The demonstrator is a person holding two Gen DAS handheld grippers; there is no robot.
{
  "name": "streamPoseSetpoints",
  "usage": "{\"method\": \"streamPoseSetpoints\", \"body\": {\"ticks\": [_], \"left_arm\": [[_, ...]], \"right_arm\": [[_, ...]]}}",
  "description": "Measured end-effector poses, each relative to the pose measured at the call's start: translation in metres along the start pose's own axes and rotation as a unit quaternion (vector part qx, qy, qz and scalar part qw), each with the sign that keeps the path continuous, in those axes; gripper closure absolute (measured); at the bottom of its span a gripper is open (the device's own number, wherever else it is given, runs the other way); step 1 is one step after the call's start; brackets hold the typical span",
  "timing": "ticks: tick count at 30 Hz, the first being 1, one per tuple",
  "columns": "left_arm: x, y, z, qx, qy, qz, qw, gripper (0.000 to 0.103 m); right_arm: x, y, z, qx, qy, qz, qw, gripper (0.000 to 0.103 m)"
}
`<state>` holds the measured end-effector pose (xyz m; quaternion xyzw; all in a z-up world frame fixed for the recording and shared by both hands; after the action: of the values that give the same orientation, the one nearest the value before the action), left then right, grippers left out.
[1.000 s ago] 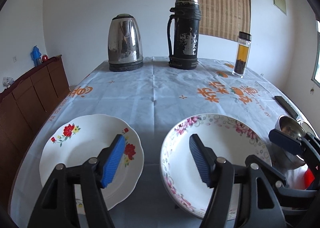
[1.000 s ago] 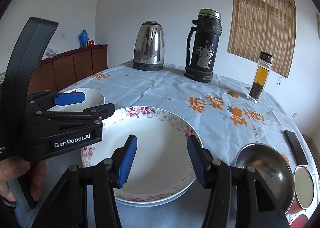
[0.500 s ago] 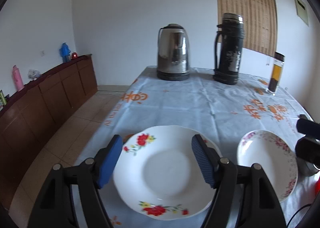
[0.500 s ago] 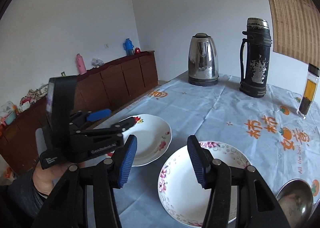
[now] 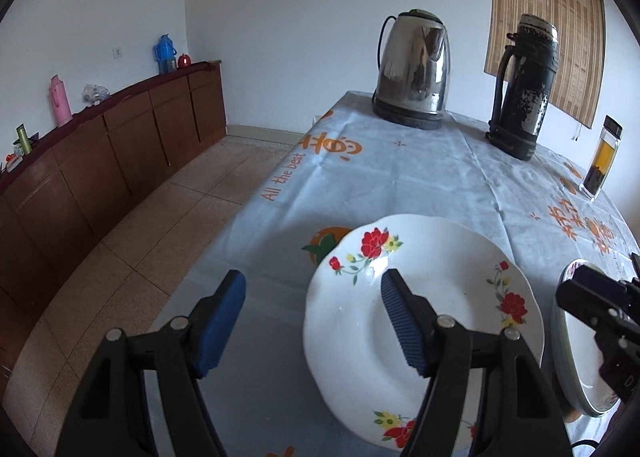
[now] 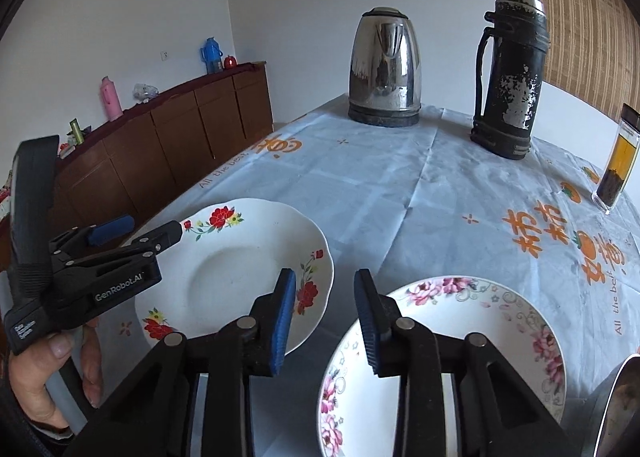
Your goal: Organize plates and bowls
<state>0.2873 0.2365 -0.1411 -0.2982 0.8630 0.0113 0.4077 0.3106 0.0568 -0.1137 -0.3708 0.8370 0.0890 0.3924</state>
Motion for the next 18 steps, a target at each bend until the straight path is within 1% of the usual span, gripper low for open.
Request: {"method": "streamPoseSetpoints", "body": {"ticks": [3, 6, 8, 11, 14, 16, 18], "left_arm": [[0.007, -0.005, 0.005, 0.015, 0.023, 0.001, 0.9996, 0.038], [0.012, -0.007, 0.008, 0.017, 0.034, 0.004, 0.9993, 0.046], [0.014, -0.005, 0.010, 0.016, 0.041, 0.002, 0.9990, 0.055], [0.017, -0.002, 0.015, 0.014, 0.055, -0.003, 0.9984, 0.063], [0.022, -0.002, 0.020, 0.014, 0.070, -0.005, 0.9975, 0.070], [0.025, -0.002, 0.023, 0.013, 0.075, -0.001, 0.9971, 0.075], [0.025, -0.003, 0.022, 0.011, 0.072, 0.003, 0.9973, 0.075]], "right_arm": [[0.001, 0.005, 0.014, 0.011, 0.024, -0.011, 1.000, 0.070], [0.003, 0.010, 0.025, 0.015, 0.048, -0.018, 0.999, 0.070], [0.005, 0.012, 0.032, 0.017, 0.060, -0.021, 0.998, 0.070], [0.008, 0.015, 0.039, 0.026, 0.076, -0.032, 0.996, 0.070], [0.012, 0.018, 0.048, 0.018, 0.090, -0.035, 0.995, 0.070], [0.014, 0.019, 0.049, 0.021, 0.092, -0.042, 0.995, 0.070], [0.014, 0.019, 0.049, 0.016, 0.092, -0.041, 0.995, 0.070]]}}
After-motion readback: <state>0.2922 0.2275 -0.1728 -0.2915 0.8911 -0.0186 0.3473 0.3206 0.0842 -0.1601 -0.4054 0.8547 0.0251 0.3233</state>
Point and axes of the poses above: each gripper's, at about its wrist camera, not at the fingertips, and z roughly the way its jaws point, y to its left, x to its underside, the point moved 10 cm from there along z, roughly the way its jaws point, and after that the axes turned 14 degrees about -z, right-handed, at the moved point
